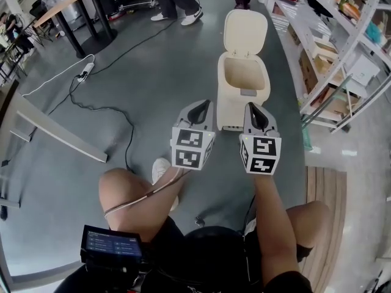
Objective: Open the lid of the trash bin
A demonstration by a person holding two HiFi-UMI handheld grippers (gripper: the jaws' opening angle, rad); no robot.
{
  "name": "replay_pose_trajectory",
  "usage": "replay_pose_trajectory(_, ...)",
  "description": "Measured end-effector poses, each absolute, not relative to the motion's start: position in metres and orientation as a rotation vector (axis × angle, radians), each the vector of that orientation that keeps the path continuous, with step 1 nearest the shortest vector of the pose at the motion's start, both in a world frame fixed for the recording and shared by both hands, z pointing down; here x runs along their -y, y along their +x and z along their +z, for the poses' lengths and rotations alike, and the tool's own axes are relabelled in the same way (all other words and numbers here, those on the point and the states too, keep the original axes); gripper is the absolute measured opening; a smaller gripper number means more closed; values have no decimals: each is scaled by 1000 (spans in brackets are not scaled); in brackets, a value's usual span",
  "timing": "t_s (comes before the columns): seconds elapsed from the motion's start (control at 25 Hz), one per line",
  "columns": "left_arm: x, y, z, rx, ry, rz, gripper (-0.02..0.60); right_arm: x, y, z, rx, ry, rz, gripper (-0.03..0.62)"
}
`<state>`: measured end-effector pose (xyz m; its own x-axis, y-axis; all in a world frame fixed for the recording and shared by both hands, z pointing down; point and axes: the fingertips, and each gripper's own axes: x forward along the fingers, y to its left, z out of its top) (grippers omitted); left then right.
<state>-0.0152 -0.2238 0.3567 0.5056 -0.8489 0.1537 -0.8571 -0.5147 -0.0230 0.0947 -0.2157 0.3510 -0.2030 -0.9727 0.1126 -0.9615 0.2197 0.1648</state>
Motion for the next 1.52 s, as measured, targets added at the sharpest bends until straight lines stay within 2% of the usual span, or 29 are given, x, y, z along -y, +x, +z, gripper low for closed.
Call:
replay_pose_trajectory(0.8, 209, -19, 350, 1415, 2607, 96, -2, 188, 102, 346, 2299, 1889, -58, 6)
replay_pose_trajectory(1.52, 179, -15, 334, 1448, 2743, 177, -2, 158, 89, 327, 2357, 1872, -181, 6)
